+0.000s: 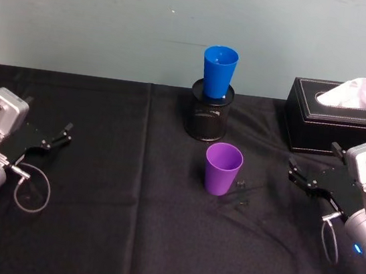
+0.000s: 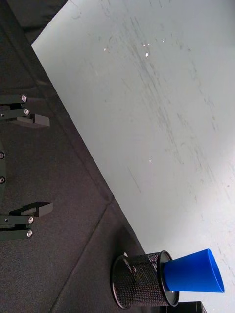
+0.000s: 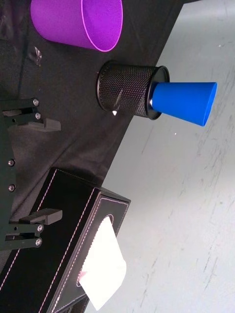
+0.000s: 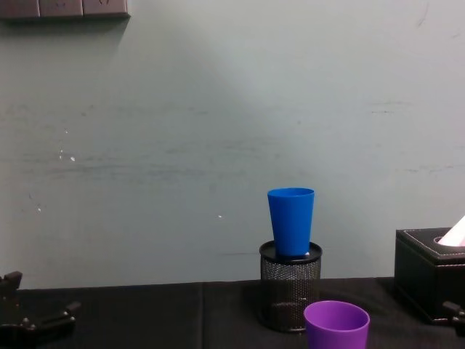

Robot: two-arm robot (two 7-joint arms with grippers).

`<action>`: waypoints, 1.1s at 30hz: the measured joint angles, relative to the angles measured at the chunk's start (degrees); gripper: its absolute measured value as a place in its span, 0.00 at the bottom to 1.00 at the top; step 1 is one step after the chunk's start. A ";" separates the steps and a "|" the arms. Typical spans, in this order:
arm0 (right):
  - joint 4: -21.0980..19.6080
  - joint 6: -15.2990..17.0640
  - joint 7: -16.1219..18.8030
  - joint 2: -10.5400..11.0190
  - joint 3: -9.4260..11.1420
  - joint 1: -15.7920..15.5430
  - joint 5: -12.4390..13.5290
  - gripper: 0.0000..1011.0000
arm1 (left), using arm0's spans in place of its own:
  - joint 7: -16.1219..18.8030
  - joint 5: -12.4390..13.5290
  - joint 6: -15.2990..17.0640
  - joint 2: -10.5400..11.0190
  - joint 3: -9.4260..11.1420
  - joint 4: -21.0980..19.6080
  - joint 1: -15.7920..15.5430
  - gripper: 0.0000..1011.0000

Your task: Pick up one cup with a gripper and tap it against the other cup.

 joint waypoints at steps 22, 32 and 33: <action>0.00 0.00 0.00 0.00 0.00 0.00 0.00 0.99 | 0.00 0.00 0.00 0.00 0.00 0.00 0.00 0.99; 0.00 0.00 0.00 0.00 0.00 0.00 0.00 0.99 | 0.00 0.00 0.00 0.00 0.00 0.00 0.00 0.99; 0.00 0.00 0.00 0.00 0.00 0.00 0.00 0.99 | 0.00 0.00 0.00 0.00 0.00 0.00 0.00 0.99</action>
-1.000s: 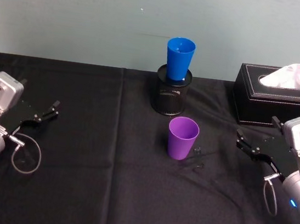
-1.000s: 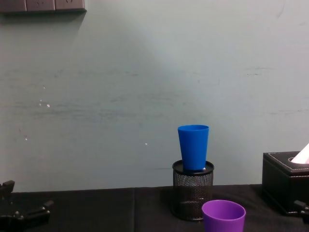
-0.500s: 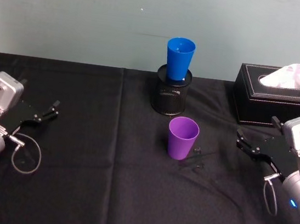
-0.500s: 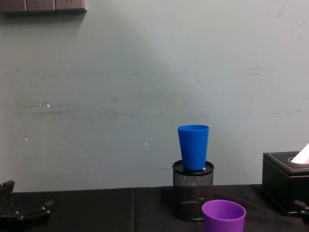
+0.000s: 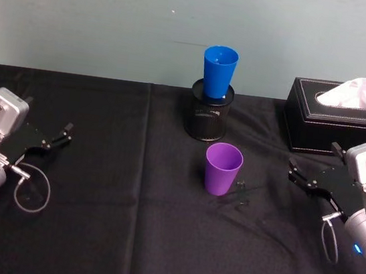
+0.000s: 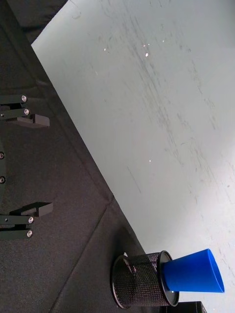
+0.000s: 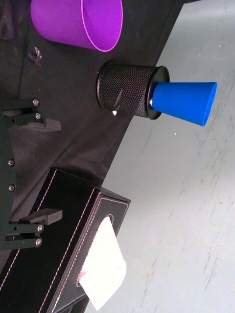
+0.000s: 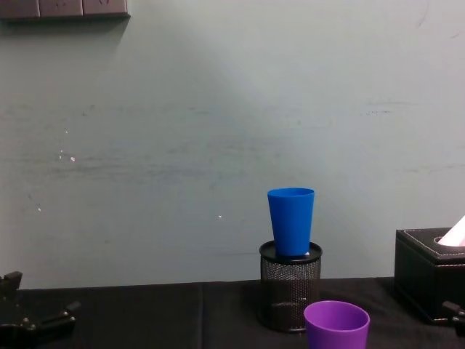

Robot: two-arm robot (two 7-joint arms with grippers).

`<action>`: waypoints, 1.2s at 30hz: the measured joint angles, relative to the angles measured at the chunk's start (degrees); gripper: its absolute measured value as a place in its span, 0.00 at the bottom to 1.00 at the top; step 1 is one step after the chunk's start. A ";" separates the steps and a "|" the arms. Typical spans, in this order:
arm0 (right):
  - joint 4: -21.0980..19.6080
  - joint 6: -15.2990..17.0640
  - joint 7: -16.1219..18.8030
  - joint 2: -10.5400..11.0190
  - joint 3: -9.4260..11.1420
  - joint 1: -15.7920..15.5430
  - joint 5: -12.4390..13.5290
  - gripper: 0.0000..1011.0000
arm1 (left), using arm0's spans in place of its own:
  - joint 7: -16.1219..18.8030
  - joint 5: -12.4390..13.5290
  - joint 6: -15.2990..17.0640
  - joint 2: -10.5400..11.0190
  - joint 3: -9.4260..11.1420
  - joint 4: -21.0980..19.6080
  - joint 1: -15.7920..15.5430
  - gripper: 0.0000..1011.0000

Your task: Pick up one cup with a gripper and tap it against the other cup.

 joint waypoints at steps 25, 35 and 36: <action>0.00 0.00 0.00 0.00 0.00 0.00 0.00 0.99 | 0.00 0.00 0.00 0.00 0.00 0.00 0.00 0.99; 0.00 0.00 0.00 0.00 0.00 0.00 0.00 0.99 | 0.00 0.00 0.00 0.00 0.00 0.00 0.00 0.99; 0.00 0.00 0.00 0.00 0.00 0.00 0.00 0.99 | 0.00 0.00 0.00 0.00 0.00 0.00 0.00 0.99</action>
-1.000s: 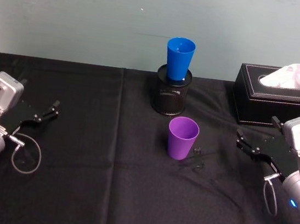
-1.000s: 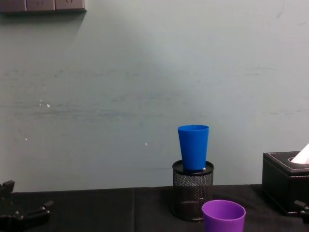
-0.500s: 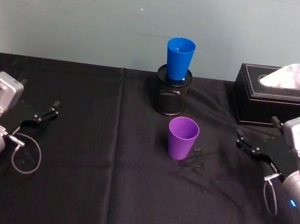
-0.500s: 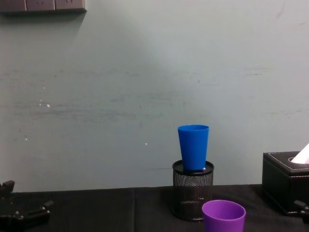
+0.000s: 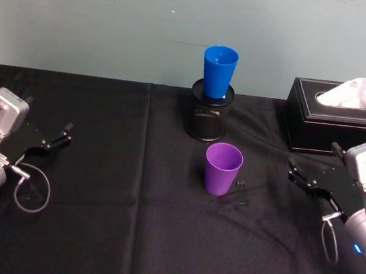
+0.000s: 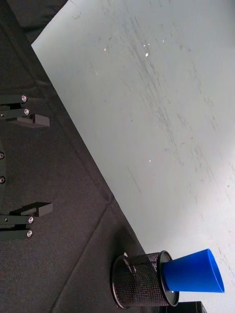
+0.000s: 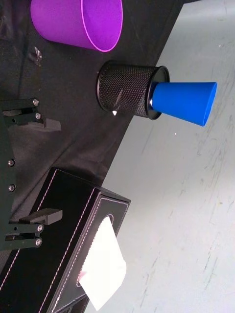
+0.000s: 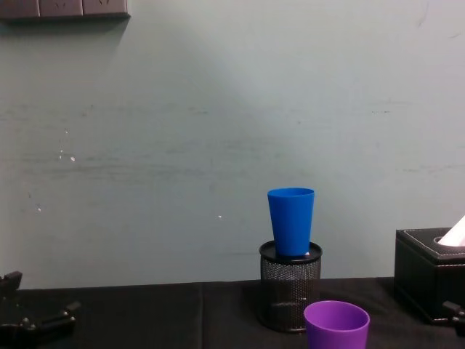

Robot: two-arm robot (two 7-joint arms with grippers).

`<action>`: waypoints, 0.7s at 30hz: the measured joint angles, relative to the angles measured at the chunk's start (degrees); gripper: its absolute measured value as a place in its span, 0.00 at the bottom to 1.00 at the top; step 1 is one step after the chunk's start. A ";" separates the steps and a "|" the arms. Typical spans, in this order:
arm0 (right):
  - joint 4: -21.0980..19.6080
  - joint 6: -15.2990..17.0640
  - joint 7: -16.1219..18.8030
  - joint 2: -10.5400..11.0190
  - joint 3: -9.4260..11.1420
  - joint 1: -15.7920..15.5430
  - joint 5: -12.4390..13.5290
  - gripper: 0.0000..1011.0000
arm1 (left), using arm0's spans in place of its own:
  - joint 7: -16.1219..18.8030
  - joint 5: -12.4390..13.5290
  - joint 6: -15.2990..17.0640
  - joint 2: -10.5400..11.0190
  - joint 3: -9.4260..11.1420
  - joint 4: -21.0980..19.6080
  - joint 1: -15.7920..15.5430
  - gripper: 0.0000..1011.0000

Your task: Pick up one cup with a gripper and tap it against the other cup.

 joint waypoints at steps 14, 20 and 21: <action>-2.19 -0.08 5.31 1.71 1.10 -1.26 0.53 0.99 | 0.00 0.00 0.00 0.00 0.00 0.00 0.00 0.99; -3.86 2.89 13.48 3.16 2.30 -1.01 5.97 0.99 | 0.00 0.00 0.00 0.00 0.00 0.00 0.00 0.99; -3.92 3.53 15.12 3.28 2.43 -0.78 6.98 0.99 | 0.00 0.00 0.00 0.00 0.00 0.00 0.00 0.99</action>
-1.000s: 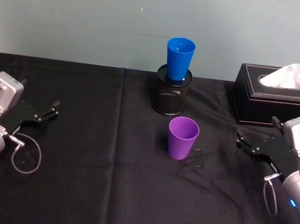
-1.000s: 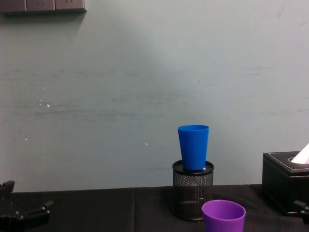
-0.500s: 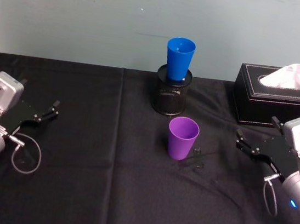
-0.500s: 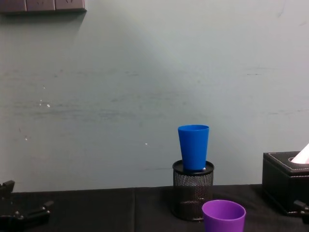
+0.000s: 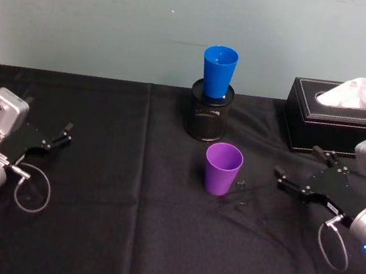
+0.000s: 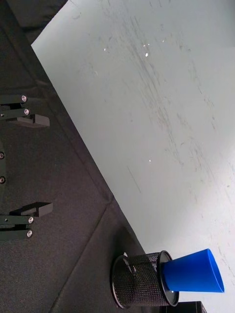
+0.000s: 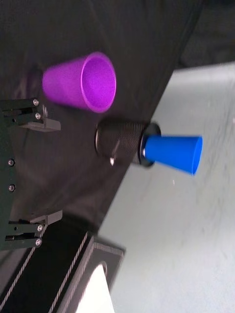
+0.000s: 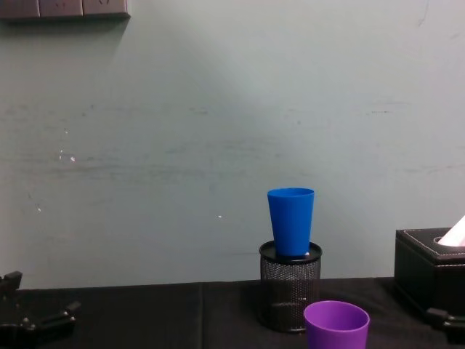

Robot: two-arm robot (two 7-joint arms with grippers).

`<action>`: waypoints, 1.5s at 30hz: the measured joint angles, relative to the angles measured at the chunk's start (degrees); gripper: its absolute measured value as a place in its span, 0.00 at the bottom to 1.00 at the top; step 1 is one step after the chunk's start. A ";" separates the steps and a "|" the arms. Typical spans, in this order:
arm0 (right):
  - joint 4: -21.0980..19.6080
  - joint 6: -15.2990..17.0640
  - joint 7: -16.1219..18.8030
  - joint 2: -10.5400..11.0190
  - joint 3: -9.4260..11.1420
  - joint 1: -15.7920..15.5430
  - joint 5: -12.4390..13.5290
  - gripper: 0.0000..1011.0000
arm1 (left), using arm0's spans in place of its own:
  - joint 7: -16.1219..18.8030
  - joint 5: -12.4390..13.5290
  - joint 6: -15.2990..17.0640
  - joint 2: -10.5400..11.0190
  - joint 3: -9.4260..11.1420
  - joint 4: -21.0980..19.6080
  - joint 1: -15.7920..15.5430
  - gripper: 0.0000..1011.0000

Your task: Pick up one cup with a gripper and tap it against the other cup.

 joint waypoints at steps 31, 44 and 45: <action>7.66 7.78 17.56 -7.32 -2.99 8.63 3.30 0.99 | 0.00 0.00 0.00 0.00 0.00 0.00 0.00 0.99; 12.56 7.96 18.19 -10.86 -4.05 11.26 1.35 0.99 | 0.00 0.00 0.00 0.00 0.00 0.00 0.00 0.99; 12.80 7.97 18.22 -11.03 -4.08 11.39 1.28 0.99 | 0.00 0.00 0.00 0.00 0.00 0.00 0.00 0.99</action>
